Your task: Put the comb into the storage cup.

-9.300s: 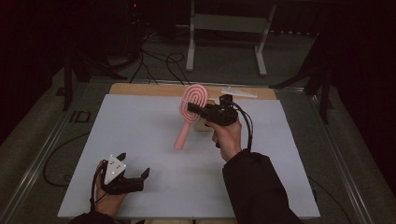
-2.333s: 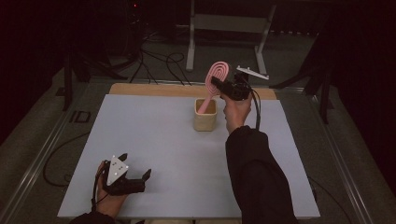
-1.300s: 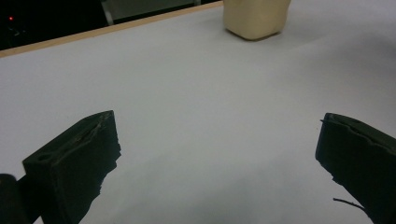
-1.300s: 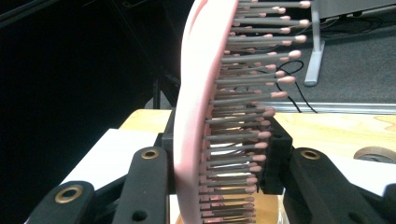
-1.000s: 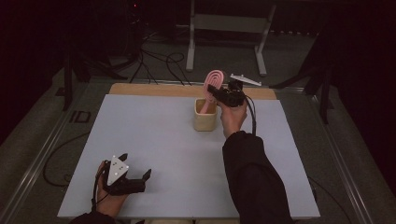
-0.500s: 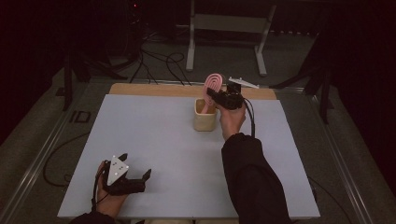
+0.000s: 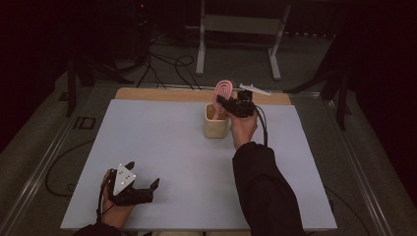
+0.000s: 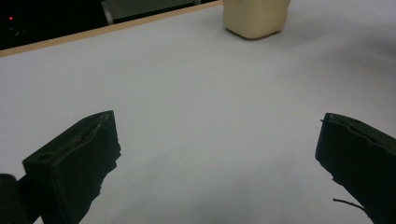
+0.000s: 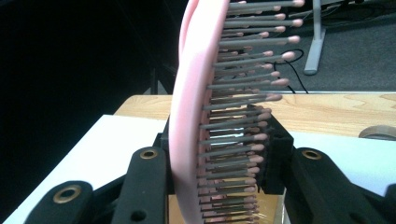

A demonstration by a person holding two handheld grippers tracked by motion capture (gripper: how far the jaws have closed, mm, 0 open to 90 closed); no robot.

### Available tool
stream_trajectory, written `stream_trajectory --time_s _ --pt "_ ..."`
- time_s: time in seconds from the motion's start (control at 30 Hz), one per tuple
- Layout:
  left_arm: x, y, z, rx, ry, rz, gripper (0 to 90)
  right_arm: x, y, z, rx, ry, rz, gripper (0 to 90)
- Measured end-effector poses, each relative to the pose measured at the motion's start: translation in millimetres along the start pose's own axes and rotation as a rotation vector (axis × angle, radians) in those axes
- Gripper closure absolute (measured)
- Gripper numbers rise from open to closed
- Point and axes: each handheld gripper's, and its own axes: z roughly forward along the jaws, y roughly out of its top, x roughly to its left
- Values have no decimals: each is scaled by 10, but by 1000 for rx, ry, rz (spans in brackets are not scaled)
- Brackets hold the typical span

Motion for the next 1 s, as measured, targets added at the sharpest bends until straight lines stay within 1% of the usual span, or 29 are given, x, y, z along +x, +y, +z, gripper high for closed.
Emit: stream_trajectory --time_s 0.07,0.1,0.13,0.17,0.4,1.0 --pt "1 0 0 0 0 0 3 2 -6 1 -3 4 -6 624" --pt "-1 -1 3 1 -1 -2 3 13 -12 8 -4 20 -10 620" --pt "-1 -1 3 1 -1 -2 3 13 -12 8 -4 20 -10 620" --pt "-4 -1 4 1 -2 0 3 27 -18 14 0 27 -23 618" --pt "-2 -1 4 2 -2 -1 3 37 -30 35 3 36 -20 614" --pt "-6 -4 9 6 -3 1 3 10 -26 42 4 56 -18 612"
